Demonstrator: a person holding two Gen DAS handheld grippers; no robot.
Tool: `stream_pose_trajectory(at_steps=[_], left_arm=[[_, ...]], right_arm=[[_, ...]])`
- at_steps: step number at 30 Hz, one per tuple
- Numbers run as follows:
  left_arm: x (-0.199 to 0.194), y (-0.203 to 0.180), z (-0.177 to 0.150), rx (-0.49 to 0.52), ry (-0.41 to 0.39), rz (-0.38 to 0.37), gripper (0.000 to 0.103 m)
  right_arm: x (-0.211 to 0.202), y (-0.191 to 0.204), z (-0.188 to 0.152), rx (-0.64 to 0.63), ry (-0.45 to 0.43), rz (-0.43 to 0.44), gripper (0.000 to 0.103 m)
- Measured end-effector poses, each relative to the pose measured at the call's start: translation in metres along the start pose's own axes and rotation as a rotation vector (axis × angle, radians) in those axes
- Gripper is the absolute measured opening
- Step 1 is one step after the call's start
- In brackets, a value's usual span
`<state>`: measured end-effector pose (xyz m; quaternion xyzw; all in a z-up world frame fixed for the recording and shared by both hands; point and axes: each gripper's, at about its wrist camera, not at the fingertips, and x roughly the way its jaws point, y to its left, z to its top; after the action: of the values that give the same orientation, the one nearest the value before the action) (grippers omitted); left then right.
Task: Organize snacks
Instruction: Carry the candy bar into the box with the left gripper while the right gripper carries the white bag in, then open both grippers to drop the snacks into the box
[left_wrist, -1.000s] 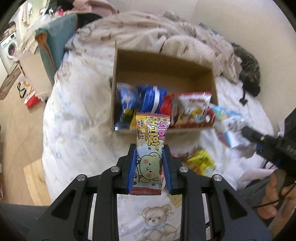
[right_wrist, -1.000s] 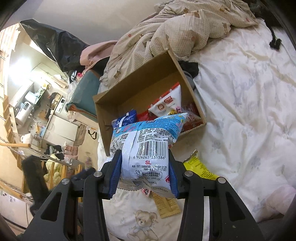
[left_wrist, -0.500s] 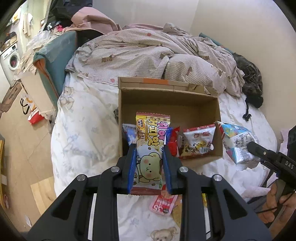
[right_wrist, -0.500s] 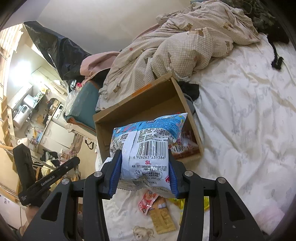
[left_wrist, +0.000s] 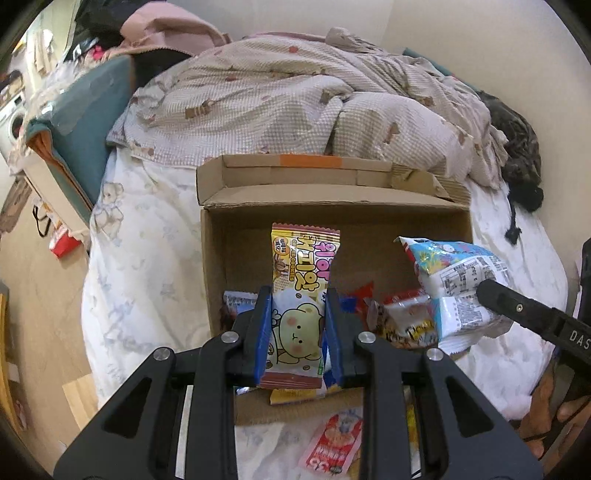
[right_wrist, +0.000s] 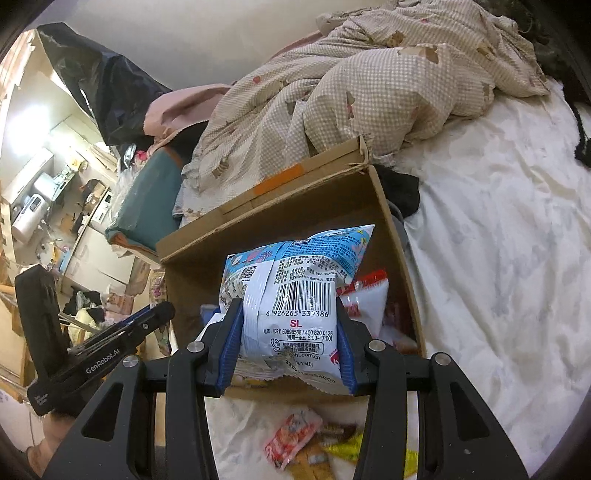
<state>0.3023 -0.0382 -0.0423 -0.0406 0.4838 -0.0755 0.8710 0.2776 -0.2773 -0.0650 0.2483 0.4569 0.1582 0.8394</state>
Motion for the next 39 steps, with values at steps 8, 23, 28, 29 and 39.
stream_pose_trajectory(at_steps=[8, 23, 28, 29, 39], left_arm=[[0.021, -0.006, 0.003, 0.029, 0.017, 0.011, 0.023], [0.010, -0.009, 0.007, 0.034, -0.049, 0.044, 0.069], [0.009, -0.007, 0.004, 0.028, -0.045, 0.043, 0.069], [0.008, -0.005, 0.004, 0.023, -0.044, 0.042, 0.069], [-0.010, -0.005, -0.002, 0.034, -0.129, 0.047, 0.069]], right_arm=[[0.027, -0.013, 0.014, 0.059, 0.046, 0.038, 0.048], [0.016, -0.013, 0.023, 0.082, -0.050, 0.056, 0.095], [0.020, -0.011, 0.020, 0.076, -0.030, 0.050, 0.095], [0.020, -0.010, 0.020, 0.068, -0.030, 0.047, 0.095], [0.010, -0.006, 0.014, 0.022, -0.042, 0.017, 0.095]])
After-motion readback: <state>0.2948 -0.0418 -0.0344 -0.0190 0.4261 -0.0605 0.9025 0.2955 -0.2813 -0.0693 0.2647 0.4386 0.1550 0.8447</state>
